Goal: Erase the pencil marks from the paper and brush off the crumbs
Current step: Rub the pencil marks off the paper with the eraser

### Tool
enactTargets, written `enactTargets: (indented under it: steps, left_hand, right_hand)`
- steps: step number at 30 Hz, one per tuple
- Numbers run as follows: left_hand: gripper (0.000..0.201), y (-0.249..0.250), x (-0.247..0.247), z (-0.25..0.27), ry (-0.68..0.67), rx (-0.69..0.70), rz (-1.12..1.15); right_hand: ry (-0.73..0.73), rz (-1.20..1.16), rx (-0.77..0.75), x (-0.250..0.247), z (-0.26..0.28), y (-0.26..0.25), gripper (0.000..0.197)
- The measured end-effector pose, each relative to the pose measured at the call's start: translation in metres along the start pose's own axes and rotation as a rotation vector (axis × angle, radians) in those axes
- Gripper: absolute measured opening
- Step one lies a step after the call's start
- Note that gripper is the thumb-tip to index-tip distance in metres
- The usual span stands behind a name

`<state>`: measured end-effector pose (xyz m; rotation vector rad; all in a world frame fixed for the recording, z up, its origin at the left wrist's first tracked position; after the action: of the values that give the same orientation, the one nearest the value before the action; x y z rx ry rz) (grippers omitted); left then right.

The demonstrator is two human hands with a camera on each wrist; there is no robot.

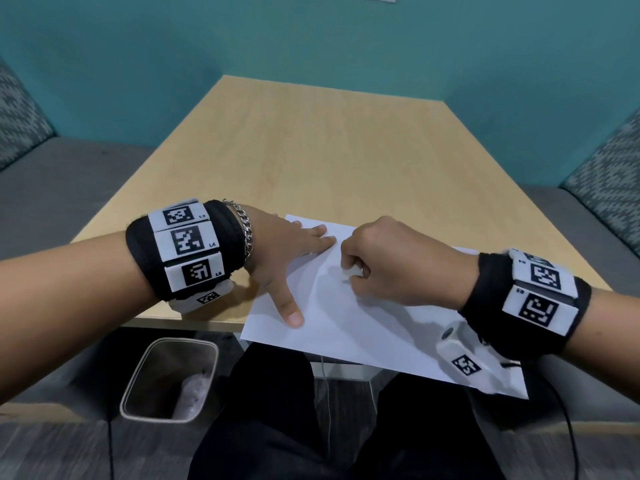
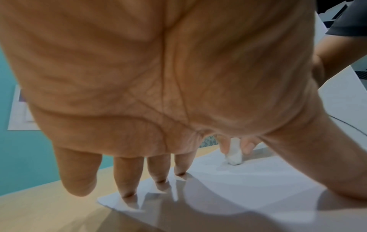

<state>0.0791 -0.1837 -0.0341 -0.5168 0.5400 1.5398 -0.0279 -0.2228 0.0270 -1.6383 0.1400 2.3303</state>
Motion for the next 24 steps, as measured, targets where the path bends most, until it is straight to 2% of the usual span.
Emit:
enactTargets:
  steps: [2,6,10,15,19,24]
  left_hand:
    - [0.152,0.0,0.0,0.0,0.003,0.002,0.003]
    - [0.149,0.002,-0.001,0.003,0.0,-0.018,-0.017]
    - [0.153,-0.001,0.001,-0.001,-0.001,-0.003,0.0]
    - [0.151,0.0,0.0,0.002,-0.002,-0.016,-0.02]
    - [0.151,0.001,0.001,0.004,-0.002,-0.015,-0.005]
    - [0.15,0.002,0.002,0.006,-0.017,-0.022,-0.006]
  right_hand:
    - [-0.032,-0.014,0.015,0.001,0.0,0.001,0.012]
    - [0.032,-0.058,0.106,-0.01,-0.002,0.025,0.016]
    - [-0.021,-0.013,-0.018,0.002,0.001,-0.005,0.015]
    - [0.032,-0.047,0.078,-0.01,-0.002,0.022,0.019]
    - [-0.035,-0.048,-0.016,0.0,0.005,0.002,0.019]
    - [0.047,-0.069,0.1,-0.012,0.003,0.034,0.02]
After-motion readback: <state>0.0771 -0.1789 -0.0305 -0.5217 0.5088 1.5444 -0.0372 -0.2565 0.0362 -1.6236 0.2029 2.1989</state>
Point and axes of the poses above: each hand's wrist, its own z-axis away from the middle knuckle, its own x-axis out of the palm, y = z × x, the point moved 10 cm from there along -z, towards the middle knuckle, and after that the axes turned 13 degrees about -y, right-handed, at the moved point
